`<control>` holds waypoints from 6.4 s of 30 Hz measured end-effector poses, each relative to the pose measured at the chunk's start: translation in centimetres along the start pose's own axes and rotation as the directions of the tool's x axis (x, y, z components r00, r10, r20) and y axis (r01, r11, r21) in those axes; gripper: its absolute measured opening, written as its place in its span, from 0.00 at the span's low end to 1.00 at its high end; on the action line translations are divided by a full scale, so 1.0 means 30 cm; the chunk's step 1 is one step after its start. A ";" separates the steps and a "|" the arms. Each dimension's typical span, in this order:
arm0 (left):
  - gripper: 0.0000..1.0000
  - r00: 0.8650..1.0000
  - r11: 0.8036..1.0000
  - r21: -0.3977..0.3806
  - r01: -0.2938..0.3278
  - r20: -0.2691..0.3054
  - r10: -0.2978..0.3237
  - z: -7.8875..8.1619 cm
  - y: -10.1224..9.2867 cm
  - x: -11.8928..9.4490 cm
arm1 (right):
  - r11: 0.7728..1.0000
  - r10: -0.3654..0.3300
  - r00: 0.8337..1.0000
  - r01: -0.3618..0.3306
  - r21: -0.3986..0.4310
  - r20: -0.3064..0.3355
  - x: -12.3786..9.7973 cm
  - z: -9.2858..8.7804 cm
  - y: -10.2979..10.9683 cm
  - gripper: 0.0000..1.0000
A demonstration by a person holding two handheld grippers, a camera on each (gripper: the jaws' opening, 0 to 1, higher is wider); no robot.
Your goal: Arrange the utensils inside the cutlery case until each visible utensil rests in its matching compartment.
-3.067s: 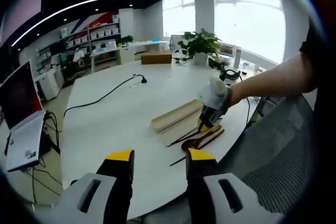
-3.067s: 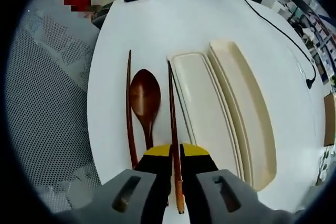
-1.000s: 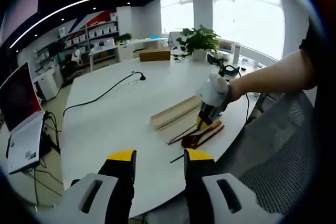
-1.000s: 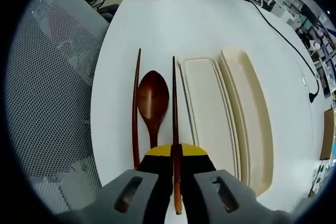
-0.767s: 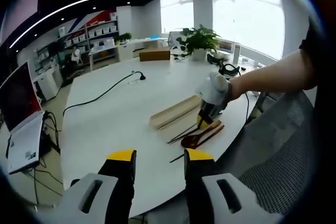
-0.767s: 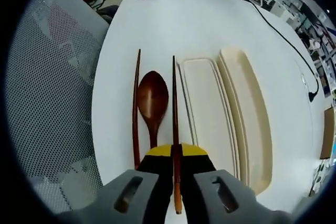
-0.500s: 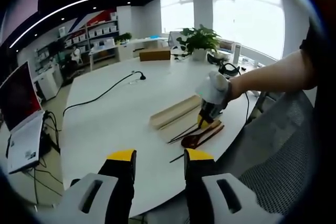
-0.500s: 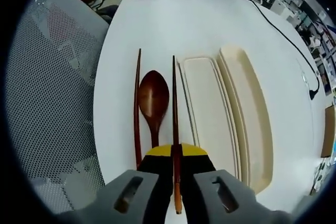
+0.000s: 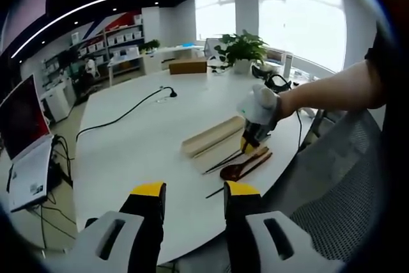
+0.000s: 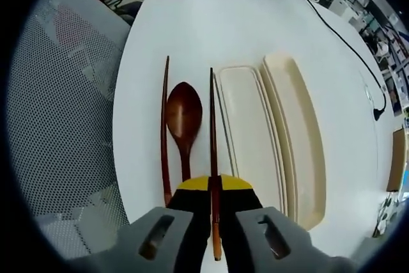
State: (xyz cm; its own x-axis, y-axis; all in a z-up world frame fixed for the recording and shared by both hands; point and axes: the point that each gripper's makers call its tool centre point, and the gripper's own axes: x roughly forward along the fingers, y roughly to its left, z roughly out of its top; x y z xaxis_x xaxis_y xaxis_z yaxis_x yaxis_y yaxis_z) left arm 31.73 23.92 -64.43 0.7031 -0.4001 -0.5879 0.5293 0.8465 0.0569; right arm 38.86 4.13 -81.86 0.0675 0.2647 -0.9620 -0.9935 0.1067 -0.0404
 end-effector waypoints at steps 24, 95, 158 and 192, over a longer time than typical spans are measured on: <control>0.36 1.000 1.000 0.004 0.010 -0.005 -0.010 -0.001 -0.006 0.003 | 0.998 -0.046 0.998 0.048 -0.047 0.033 -0.080 0.034 -0.057 0.00; 0.36 1.000 1.000 0.004 0.019 -0.018 -0.019 -0.011 -0.011 0.006 | 0.957 -0.245 0.969 0.244 -0.159 0.014 -0.098 0.041 -0.253 0.00; 0.36 0.998 1.000 -0.007 0.020 -0.063 -0.020 -0.036 -0.007 0.020 | 0.962 -0.178 0.983 0.165 -0.215 -0.039 0.055 0.055 -0.358 0.00; 0.36 0.998 1.000 -0.009 0.016 -0.059 -0.016 -0.035 -0.003 0.018 | 0.976 -0.189 0.982 0.189 -0.112 0.007 0.010 0.070 -0.367 0.07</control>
State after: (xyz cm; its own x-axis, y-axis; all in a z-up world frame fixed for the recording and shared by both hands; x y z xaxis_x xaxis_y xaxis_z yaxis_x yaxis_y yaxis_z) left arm 31.57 23.99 -65.61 0.6651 -0.3921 -0.6355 0.5361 0.8432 0.0407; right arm 50.01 5.04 -81.12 0.2550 0.2468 -0.9349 -0.9668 0.0470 -0.2512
